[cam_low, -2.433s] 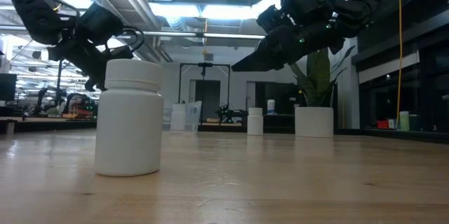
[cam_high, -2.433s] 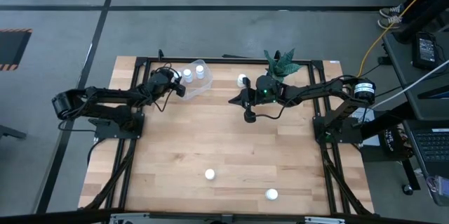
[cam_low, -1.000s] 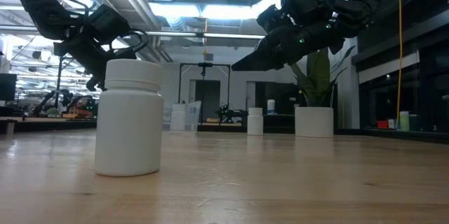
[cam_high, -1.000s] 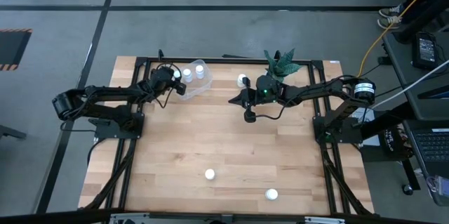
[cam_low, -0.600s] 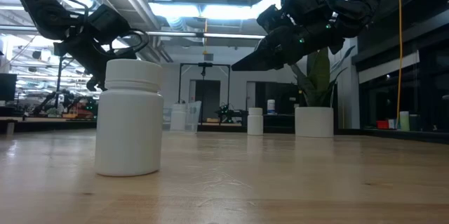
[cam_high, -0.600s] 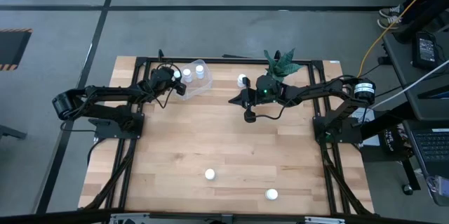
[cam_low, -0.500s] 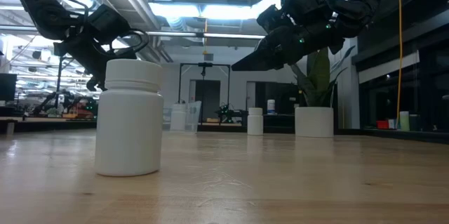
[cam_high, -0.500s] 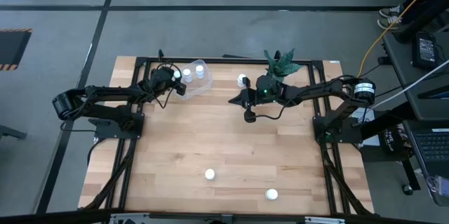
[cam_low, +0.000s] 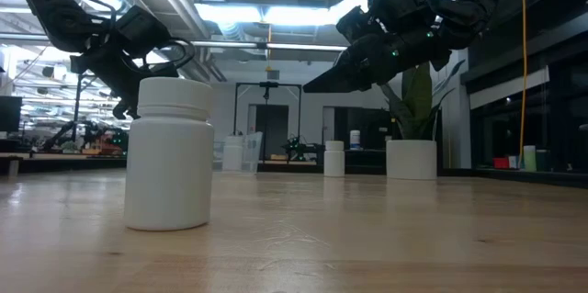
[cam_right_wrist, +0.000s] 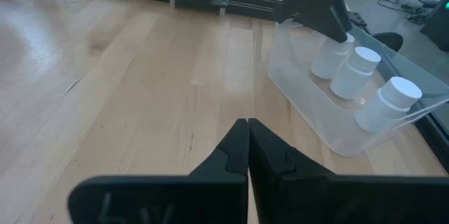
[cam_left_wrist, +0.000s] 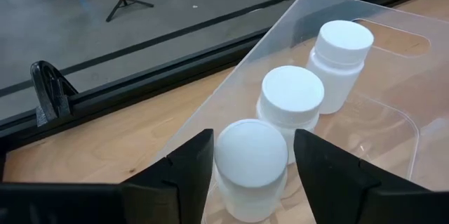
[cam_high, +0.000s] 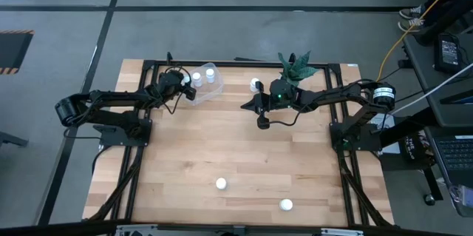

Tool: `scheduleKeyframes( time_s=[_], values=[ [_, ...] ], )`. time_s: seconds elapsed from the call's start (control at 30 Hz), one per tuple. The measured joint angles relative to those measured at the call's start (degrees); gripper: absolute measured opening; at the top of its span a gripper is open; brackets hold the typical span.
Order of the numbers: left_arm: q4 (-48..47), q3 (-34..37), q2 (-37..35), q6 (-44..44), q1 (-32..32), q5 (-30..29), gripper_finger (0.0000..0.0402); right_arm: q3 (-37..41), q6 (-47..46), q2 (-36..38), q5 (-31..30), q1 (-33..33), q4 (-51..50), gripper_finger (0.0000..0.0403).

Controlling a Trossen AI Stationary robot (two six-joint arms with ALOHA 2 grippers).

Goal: Pick and place pill bottles into a basket
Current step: Put the white pill bottle into the transparent container

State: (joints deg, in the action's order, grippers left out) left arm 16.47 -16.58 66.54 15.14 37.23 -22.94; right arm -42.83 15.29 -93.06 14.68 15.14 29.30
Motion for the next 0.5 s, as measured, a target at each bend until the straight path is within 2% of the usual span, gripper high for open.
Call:
scheduleKeyframes(
  time_s=[0.27,0.5],
  values=[
    [1.77,0.04,-0.26,-0.70,-0.07,0.44,0.0191,0.00,0.00,0.00,0.00,0.01,0.00,0.0003],
    [0.15,-1.93,-4.07,-2.55,-0.32,6.58,0.0192,0.00,0.02,0.00,0.00,0.02,0.00,0.0003]
  ],
)
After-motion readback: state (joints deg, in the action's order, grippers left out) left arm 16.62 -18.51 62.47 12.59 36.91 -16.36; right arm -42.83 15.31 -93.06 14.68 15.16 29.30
